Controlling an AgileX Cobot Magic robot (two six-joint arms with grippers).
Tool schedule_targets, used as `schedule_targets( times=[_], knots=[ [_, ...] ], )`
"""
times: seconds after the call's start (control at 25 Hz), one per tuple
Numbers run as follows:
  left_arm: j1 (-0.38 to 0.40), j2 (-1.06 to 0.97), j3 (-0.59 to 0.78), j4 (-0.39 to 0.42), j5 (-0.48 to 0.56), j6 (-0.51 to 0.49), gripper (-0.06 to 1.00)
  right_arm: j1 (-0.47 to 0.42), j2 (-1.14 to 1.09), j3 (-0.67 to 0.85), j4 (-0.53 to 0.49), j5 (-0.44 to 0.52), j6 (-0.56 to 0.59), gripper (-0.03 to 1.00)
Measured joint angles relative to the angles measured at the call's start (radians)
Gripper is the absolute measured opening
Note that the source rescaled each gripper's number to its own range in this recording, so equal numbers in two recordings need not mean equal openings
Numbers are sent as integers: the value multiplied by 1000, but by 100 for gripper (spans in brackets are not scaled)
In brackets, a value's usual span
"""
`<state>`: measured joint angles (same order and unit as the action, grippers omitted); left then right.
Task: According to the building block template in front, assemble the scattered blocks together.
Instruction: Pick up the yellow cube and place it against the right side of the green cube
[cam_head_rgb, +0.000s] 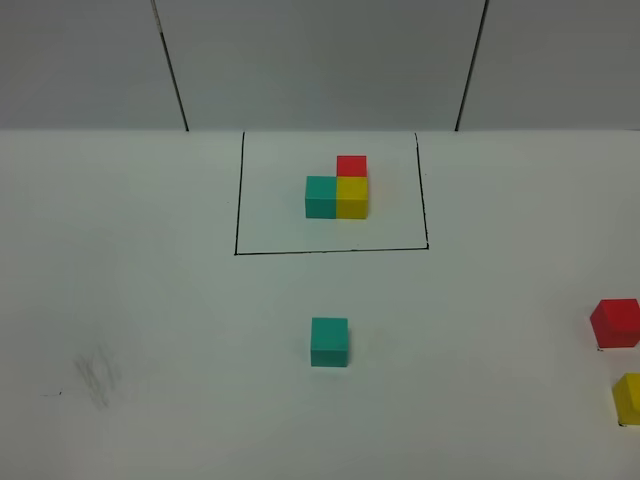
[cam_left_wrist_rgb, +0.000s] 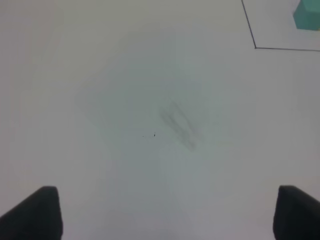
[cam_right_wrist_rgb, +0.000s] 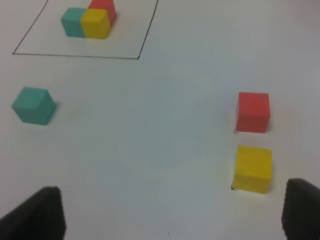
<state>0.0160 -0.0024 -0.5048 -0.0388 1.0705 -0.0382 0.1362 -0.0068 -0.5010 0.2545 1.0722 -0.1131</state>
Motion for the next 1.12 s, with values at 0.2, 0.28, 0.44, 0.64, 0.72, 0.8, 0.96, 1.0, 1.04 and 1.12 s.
schedule_targets(
  times=[0.2,0.28,0.44,0.64,0.72,0.8,0.96,1.0,1.04,1.12],
  knots=[
    [0,0,0,0,-2,0,71,0,0,0,0,-13,0,75],
    [0,0,0,0,-2,0,63,0,0,0,0,-20,0,75],
    [0,0,0,0,-2,0,49,0,0,0,0,-22,2,75],
    [0,0,0,0,-2,0,36,0,0,0,1,-25,13,75],
    [0,0,0,0,-2,0,31,0,1,0,-9,-30,40,75],
    [0,0,0,0,-2,0,27,0,29,0,-27,-31,65,75],
    [0,0,0,0,-2,0,21,0,184,-6,-48,-56,82,75],
    [0,0,0,0,-2,0,20,0,237,-10,-52,-79,84,75],
    [0,0,0,0,-2,0,19,0,293,-15,-57,-116,86,75],
    [0,0,0,0,-2,0,18,0,403,-33,-61,-198,89,75]
  ],
)
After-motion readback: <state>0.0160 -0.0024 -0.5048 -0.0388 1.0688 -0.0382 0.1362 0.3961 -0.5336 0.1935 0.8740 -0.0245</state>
